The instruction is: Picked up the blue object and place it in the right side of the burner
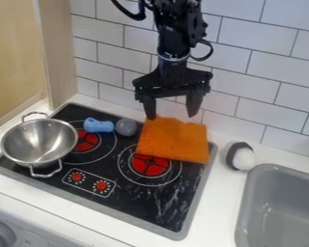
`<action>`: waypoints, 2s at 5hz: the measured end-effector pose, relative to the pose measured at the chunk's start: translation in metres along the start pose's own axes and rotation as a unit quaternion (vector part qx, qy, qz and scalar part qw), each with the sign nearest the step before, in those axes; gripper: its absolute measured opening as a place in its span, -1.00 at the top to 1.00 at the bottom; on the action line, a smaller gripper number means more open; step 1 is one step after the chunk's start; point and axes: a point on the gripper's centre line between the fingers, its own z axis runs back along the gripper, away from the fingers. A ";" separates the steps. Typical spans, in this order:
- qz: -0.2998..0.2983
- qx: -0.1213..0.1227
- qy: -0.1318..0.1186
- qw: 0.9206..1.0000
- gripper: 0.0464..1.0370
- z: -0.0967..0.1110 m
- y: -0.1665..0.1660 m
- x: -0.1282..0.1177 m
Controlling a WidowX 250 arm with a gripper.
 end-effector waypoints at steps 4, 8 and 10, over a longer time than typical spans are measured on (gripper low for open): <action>0.197 0.045 0.000 0.979 -0.92 0.009 0.015 0.004; 0.456 0.114 -0.107 0.876 -0.92 0.017 0.061 0.038; 0.516 0.127 -0.128 0.837 -0.92 0.006 0.075 0.044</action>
